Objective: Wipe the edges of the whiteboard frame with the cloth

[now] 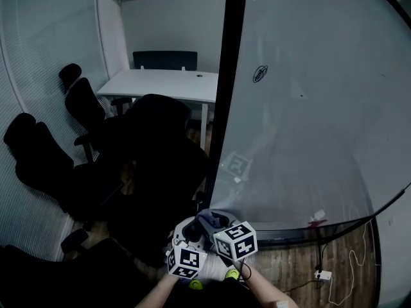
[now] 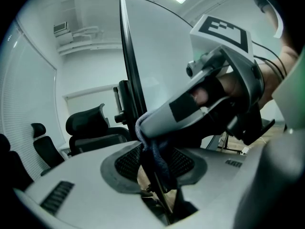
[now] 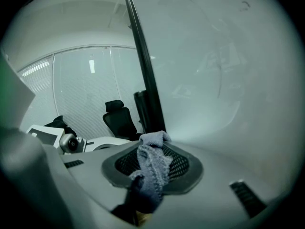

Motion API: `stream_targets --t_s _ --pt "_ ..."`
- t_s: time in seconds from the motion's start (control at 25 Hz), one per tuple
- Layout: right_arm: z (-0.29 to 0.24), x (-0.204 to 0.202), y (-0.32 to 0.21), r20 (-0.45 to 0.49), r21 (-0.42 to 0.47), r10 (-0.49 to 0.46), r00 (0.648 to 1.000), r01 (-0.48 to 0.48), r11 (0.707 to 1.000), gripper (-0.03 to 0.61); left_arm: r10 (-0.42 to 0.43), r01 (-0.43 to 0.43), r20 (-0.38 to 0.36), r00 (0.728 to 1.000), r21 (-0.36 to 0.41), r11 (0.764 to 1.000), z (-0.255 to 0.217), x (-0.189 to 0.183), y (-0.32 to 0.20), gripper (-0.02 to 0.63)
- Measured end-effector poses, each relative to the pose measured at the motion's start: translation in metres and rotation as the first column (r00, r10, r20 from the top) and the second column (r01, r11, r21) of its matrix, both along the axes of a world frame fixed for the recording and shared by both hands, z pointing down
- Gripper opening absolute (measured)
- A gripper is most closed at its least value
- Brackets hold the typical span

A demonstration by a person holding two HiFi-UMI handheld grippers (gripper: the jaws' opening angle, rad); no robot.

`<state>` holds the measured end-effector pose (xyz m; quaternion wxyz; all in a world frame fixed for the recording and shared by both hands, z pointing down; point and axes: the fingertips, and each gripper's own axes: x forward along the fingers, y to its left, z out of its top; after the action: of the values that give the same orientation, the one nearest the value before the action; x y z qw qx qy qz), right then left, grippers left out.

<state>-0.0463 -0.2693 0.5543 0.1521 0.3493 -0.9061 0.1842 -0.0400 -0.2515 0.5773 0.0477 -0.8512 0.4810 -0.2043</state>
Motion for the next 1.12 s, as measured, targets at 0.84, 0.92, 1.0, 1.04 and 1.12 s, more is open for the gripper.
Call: stream_targets --t_s 0.84,0.92,1.0,1.04,1.12 --pt "-0.045 0.001 -0.002 0.031 0.080 0.003 1.000 -0.005 0.997 0.110 0.019 -0.022 0.078 0.997 0.036 0.999 -0.043 0.001 -0.004 0.144" --pt "-0.053 0.001 -0.003 0.041 0.095 0.002 0.999 -0.006 0.995 0.110 0.019 -0.023 0.095 0.995 0.044 0.999 -0.051 0.000 -0.005 0.141" --pt "-0.061 0.001 -0.004 0.050 0.107 0.003 0.999 -0.008 0.994 0.110 0.022 -0.028 0.113 0.993 0.053 0.998 -0.059 0.000 -0.005 0.138" --pt "-0.064 0.001 -0.004 0.053 0.111 0.003 0.999 -0.008 0.994 0.110 0.024 -0.031 0.119 0.993 0.057 0.998 -0.062 0.000 -0.005 0.138" --pt "-0.069 0.000 -0.004 0.058 0.116 0.001 0.998 -0.008 0.993 0.110 0.027 -0.035 0.125 0.992 0.065 0.997 -0.067 0.000 -0.005 0.137"
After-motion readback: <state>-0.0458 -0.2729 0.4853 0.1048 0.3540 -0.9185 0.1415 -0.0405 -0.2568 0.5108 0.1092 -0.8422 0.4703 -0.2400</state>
